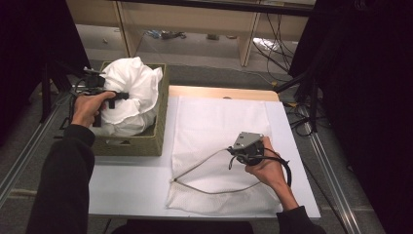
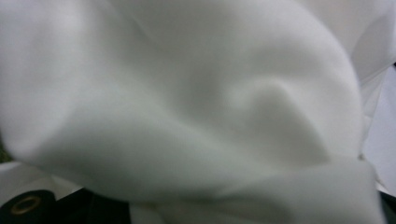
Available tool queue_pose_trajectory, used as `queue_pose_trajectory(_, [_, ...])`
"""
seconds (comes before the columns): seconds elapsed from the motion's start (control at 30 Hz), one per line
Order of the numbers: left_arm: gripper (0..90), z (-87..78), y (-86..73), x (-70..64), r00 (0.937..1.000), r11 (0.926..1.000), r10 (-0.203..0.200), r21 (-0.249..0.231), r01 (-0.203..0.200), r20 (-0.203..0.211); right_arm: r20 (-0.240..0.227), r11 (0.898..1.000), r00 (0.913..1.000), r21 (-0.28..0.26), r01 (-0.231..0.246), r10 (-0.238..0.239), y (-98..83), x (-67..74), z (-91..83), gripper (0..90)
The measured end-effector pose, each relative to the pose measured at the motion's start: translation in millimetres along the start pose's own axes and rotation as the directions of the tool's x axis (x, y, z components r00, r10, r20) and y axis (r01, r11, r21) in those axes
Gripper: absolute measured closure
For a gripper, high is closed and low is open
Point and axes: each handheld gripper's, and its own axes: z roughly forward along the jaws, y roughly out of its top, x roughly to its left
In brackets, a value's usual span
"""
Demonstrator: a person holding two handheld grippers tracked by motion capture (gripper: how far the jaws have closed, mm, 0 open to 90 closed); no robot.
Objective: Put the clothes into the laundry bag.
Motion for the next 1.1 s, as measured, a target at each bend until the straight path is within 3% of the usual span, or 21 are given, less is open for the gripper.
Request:
queue_pose_trajectory(0.13, [47.2, -22.0, 12.5, -8.5, 0.9995, 0.9990, 0.021, -0.039, -0.020, 0.025, -0.001, 1.000, 1.0000, -0.005, 0.008, -0.008, 0.2, -0.7, 0.2, 89.5])
queue_pose_trajectory(0.27, [47.0, -46.8, 23.6, -22.0, 0.9961, 0.9959, 0.049, -0.079, -0.044, 0.073, 0.003, 1.000, 0.9997, 0.004, -0.023, 0.023, -0.1, 0.5, -0.6, 89.5])
queue_pose_trajectory(0.33, [46.8, -59.0, 29.4, -29.6, 0.9948, 0.9951, 0.066, -0.078, -0.060, 0.077, 0.002, 1.000, 1.0000, -0.002, -0.003, 0.003, 0.7, -2.1, -0.2, 89.5])
queue_pose_trajectory(0.4, [46.7, -71.4, 33.3, -37.6, 0.9897, 0.9937, 0.085, -0.083, -0.076, 0.115, 0.011, 1.000, 0.9996, -0.015, 0.025, -0.025, 1.7, -5.7, 1.1, 89.5])
queue_pose_trajectory(0.53, [46.5, -96.8, 35.5, -61.2, 0.9724, 0.9871, 0.127, -0.121, -0.104, 0.196, 0.015, 1.000, 0.9997, -0.018, 0.020, -0.020, 3.0, -9.1, 2.2, 89.6])
queue_pose_trajectory(0.6, [46.4, -109.4, 31.8, -76.7, 0.9553, 0.9821, 0.162, -0.134, -0.132, 0.247, 0.016, 1.000, 0.9998, -0.020, 0.009, -0.009, 2.3, -8.9, 2.9, 89.6])
queue_pose_trajectory(0.67, [46.3, -120.3, 25.7, -90.6, 0.9394, 0.9829, 0.164, -0.129, -0.131, 0.301, 0.024, 1.000, 0.9995, -0.017, 0.023, -0.023, 2.1, -11.0, 2.4, 89.5])
queue_pose_trajectory(0.7, [46.2, -125.1, 21.6, -97.7, 0.9308, 0.9830, 0.166, -0.129, -0.130, 0.326, 0.015, 1.000, 0.9998, -0.010, -0.013, 0.013, 1.7, -9.6, 2.2, 89.5])
queue_pose_trajectory(0.73, [46.2, -129.9, 18.1, -103.8, 0.9189, 0.9838, 0.167, -0.121, -0.132, 0.357, 0.014, 1.000, 0.9999, -0.019, 0.005, -0.004, 1.9, -11.1, 2.5, 89.5])
queue_pose_trajectory(0.83, [46.1, -143.8, 4.0, -125.1, 0.8851, 0.9849, 0.167, -0.116, -0.129, 0.434, 0.019, 1.000, 0.9998, -0.024, 0.000, 0.000, 1.1, -11.1, 2.0, 89.5])
queue_pose_trajectory(0.9, [46.1, -152.9, -6.6, -140.2, 0.8613, 0.9814, 0.191, -0.105, -0.161, 0.471, 0.015, 1.000, 0.9998, -0.024, -0.009, 0.010, 0.7, -12.2, 1.4, 89.6])
queue_pose_trajectory(0.93, [46.0, -155.9, -12.1, -147.0, 0.8469, 0.9783, 0.207, -0.096, -0.184, 0.490, 0.020, 0.999, 0.9991, -0.023, -0.036, 0.037, 0.2, -11.8, 0.6, 89.6])
queue_pose_trajectory(0.97, [45.7, -157.6, -17.5, -152.6, 0.8346, 0.9758, 0.216, -0.079, -0.204, 0.507, 0.016, 0.999, 0.9998, -0.029, -0.015, 0.015, -0.2, -14.2, 1.0, 89.6])
queue_pose_trajectory(1.0, [45.6, -157.6, -25.0, -158.8, 0.8316, 0.9775, 0.205, -0.066, -0.200, 0.516, 0.015, 0.999, 0.9997, -0.029, -0.017, 0.018, -0.8, -15.1, 1.0, 89.6])
queue_pose_trajectory(1.03, [45.6, -157.4, -34.3, -165.7, 0.8174, 0.9749, 0.210, -0.051, -0.217, 0.537, 0.018, 0.999, 0.9996, -0.031, -0.020, 0.021, -1.1, -16.0, 1.0, 89.5])
queue_pose_trajectory(1.07, [45.7, -157.6, -39.8, -169.5, 0.8134, 0.9730, 0.214, -0.044, -0.226, 0.541, 0.018, 0.999, 0.9989, -0.029, -0.043, 0.044, -1.3, -16.5, 0.6, 89.6])
queue_pose_trajectory(1.1, [45.7, -157.3, -48.0, -174.7, 0.8048, 0.9742, 0.204, -0.035, -0.223, 0.557, 0.017, 0.999, 0.9987, -0.028, -0.047, 0.047, -1.3, -17.1, 0.4, 89.6])
